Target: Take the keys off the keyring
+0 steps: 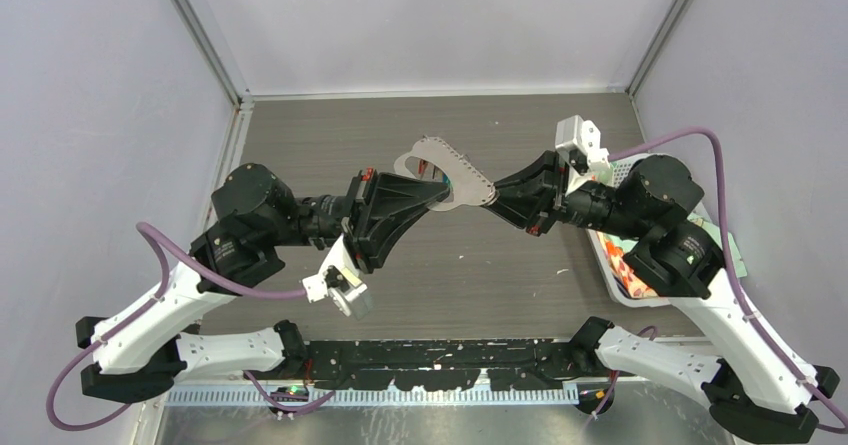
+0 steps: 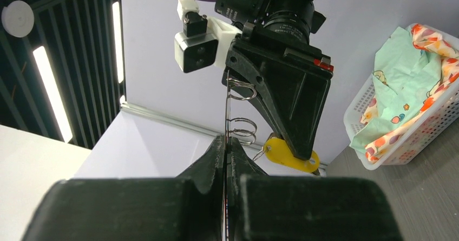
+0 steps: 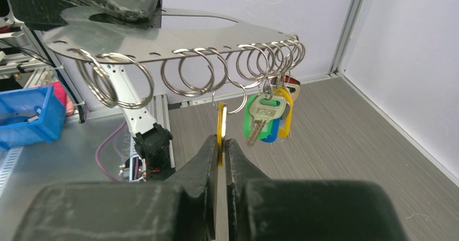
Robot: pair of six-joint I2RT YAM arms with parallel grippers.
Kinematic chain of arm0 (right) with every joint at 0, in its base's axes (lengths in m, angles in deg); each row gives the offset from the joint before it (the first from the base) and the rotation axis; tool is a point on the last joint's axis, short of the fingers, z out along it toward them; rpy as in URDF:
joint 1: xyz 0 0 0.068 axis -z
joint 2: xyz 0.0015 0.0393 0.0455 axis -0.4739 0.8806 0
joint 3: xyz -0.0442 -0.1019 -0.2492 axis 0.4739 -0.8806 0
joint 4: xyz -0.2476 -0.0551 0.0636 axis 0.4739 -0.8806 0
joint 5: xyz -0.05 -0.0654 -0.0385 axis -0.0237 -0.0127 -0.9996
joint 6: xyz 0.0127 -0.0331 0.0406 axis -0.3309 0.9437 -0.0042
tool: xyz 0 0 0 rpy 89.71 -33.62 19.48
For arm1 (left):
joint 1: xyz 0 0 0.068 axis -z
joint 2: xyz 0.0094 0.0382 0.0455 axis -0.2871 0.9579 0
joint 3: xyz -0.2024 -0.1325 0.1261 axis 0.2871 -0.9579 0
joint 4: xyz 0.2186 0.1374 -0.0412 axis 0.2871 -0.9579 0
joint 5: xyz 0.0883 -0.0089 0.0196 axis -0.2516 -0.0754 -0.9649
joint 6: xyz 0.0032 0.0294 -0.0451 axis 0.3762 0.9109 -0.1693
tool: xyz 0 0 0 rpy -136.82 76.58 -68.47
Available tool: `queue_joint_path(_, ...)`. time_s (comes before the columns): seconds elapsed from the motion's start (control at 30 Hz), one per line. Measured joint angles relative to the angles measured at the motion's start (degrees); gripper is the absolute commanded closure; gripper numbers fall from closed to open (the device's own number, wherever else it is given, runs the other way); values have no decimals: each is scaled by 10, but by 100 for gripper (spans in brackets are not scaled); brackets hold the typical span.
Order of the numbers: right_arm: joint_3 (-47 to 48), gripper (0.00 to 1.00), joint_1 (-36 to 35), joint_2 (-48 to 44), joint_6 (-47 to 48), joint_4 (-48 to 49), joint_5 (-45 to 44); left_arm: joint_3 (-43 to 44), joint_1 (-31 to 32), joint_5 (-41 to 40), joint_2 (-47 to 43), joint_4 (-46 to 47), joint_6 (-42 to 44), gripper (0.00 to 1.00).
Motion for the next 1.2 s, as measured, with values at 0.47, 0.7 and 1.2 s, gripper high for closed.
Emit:
queue_joint_path(0.47,23,96,0,6,8,-14,3,3,0,-10,12,-13,11,100)
queue_joint_path(0.7,28,95,0,16,8,-17,9,3,1,-7,19,-12,14,100)
queue_joint_path(1.2,62,91,0,18,29,-40,0,-20,32,1,36,67,91,100)
